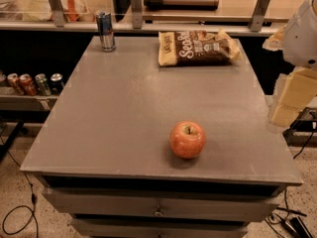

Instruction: Move apple near brown chip bag

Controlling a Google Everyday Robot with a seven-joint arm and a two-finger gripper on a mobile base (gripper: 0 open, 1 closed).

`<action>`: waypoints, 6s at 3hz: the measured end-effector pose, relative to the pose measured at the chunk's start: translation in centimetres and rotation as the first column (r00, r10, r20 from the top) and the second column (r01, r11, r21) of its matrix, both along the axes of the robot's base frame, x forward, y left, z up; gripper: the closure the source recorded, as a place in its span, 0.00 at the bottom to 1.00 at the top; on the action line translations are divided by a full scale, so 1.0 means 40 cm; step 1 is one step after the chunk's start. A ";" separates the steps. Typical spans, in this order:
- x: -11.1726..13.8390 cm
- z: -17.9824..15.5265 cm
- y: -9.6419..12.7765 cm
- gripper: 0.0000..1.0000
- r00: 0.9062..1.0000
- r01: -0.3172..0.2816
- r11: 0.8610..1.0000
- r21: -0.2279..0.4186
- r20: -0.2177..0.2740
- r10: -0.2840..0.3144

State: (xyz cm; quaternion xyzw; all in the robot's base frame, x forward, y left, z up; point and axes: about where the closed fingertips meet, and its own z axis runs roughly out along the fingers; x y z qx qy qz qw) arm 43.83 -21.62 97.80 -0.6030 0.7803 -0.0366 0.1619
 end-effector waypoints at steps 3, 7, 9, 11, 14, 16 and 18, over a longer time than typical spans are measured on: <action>-0.002 -0.098 0.082 0.00 0.991 -0.127 0.964 0.235 -0.016 0.134; -0.014 -0.187 0.204 0.00 0.967 -0.242 0.775 0.584 0.075 0.245; -0.020 -0.223 0.232 0.00 0.962 -0.252 0.710 0.658 0.093 0.256; -0.009 -0.278 0.256 0.00 0.956 -0.277 0.640 0.717 0.140 0.257; -0.020 -0.309 0.293 0.00 0.943 -0.299 0.574 0.762 0.142 0.302; -0.030 -0.304 0.311 0.00 0.937 -0.304 0.556 0.774 0.137 0.321; -0.039 -0.306 0.330 0.42 0.929 -0.305 0.532 0.790 0.125 0.348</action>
Offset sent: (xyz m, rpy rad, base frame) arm 0.0001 0.0306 -0.0428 0.3256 0.0592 0.1397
